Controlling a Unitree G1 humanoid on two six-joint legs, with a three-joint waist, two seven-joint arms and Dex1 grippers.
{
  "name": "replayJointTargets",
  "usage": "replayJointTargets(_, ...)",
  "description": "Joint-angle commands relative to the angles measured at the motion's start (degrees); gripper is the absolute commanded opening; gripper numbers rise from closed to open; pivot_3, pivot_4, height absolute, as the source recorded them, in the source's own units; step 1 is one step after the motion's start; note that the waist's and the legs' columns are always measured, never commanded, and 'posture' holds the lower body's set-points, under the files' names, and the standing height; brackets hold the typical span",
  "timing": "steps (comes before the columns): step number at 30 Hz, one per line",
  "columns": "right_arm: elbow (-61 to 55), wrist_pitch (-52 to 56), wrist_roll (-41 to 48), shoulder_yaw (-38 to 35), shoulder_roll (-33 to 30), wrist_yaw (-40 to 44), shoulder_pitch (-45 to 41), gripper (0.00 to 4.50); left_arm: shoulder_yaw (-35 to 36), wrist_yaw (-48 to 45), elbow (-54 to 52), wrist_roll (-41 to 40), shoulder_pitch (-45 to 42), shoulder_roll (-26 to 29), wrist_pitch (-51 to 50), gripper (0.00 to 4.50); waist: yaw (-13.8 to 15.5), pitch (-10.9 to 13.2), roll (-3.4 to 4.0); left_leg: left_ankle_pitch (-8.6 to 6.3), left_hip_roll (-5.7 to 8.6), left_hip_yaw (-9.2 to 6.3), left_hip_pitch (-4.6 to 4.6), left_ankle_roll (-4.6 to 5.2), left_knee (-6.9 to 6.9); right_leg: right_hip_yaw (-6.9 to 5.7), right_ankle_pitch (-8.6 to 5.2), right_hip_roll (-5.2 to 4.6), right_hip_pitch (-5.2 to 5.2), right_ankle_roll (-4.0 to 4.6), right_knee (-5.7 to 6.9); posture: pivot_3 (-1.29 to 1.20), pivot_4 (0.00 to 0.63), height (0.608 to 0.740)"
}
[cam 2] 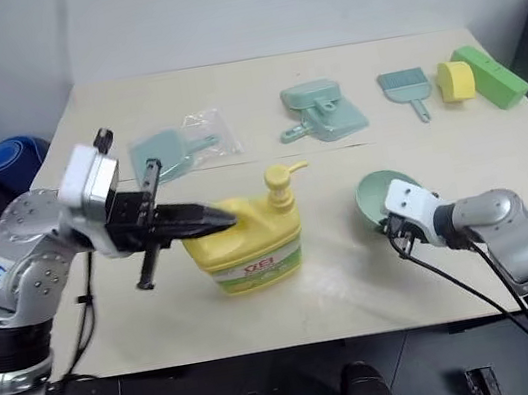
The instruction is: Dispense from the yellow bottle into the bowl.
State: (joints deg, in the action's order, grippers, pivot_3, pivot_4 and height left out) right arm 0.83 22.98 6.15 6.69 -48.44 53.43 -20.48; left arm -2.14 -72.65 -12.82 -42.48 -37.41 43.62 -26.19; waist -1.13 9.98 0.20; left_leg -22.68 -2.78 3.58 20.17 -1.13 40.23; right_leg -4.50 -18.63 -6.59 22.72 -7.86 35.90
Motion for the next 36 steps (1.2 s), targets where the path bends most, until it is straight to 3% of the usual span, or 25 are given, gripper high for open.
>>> replayJointTargets(1,1.7,-3.3,0.9,-2.3,2.6,-1.6,-0.7,0.70,1.3,2.3,-4.0,-2.8,-0.9,0.1,-4.7,0.40,0.1,0.0,-0.05,0.00,0.00,-0.02,0.03,0.00,0.06,0.00,0.00,-0.02,-0.03,-0.01,0.00,0.00,0.150,0.740)
replayJointTargets(10,3.3,-14.7,4.0,-9.3,5.9,-3.2,5.6,3.75,4.4,7.0,-9.1,-3.0,2.9,-1.1,-5.9,3.03,0.9,0.0,-0.06,0.00,0.00,-0.09,0.04,0.00,0.04,0.00,0.00,-0.03,-0.02,-0.01,0.01,0.00,0.150,0.740)
replayJointTargets(15,9.2,-19.0,2.5,-8.0,8.4,-3.7,5.4,3.75,4.1,6.5,-9.4,-2.6,2.9,-1.7,-5.2,4.49,0.9,0.0,-0.06,0.00,0.00,-0.05,0.03,0.00,0.15,0.04,0.00,-0.02,-0.03,-0.01,0.06,0.00,0.150,0.740)
replayJointTargets(18,12.2,-21.4,2.2,-7.5,10.0,-4.4,4.5,3.75,4.1,6.3,-9.2,-2.2,2.8,-1.5,-5.1,4.49,0.8,0.0,-0.06,0.00,0.00,-0.05,0.03,0.00,0.15,0.04,0.00,-0.02,-0.03,-0.01,0.06,0.00,0.150,0.740)
replayJointTargets(30,20.4,-28.6,-1.7,-6.7,12.2,-6.2,0.4,0.03,5.8,9.6,-7.7,-2.6,1.9,-1.9,-6.4,4.50,0.8,0.0,-0.06,0.00,-0.01,-0.07,0.03,0.00,0.15,0.03,0.00,-0.02,-0.03,-0.01,0.07,0.00,0.150,0.740)
replayJointTargets(32,19.5,-29.0,-1.5,-6.5,11.7,-4.6,0.2,0.03,6.6,10.8,-7.4,-5.6,0.6,-2.8,-8.8,4.50,0.8,0.0,-0.06,0.00,-0.01,-0.08,0.03,0.00,0.15,0.03,0.00,-0.02,-0.04,-0.01,0.07,0.00,0.150,0.740)
replayJointTargets(36,10.9,-24.2,0.3,-5.9,7.8,1.1,-0.1,0.00,7.5,14.1,-5.9,-5.6,-2.8,-5.1,-9.0,3.61,0.8,0.1,-0.02,0.00,-0.01,-0.10,0.04,0.00,0.17,0.02,0.00,-0.03,-0.04,-0.01,0.09,0.00,0.150,0.740)
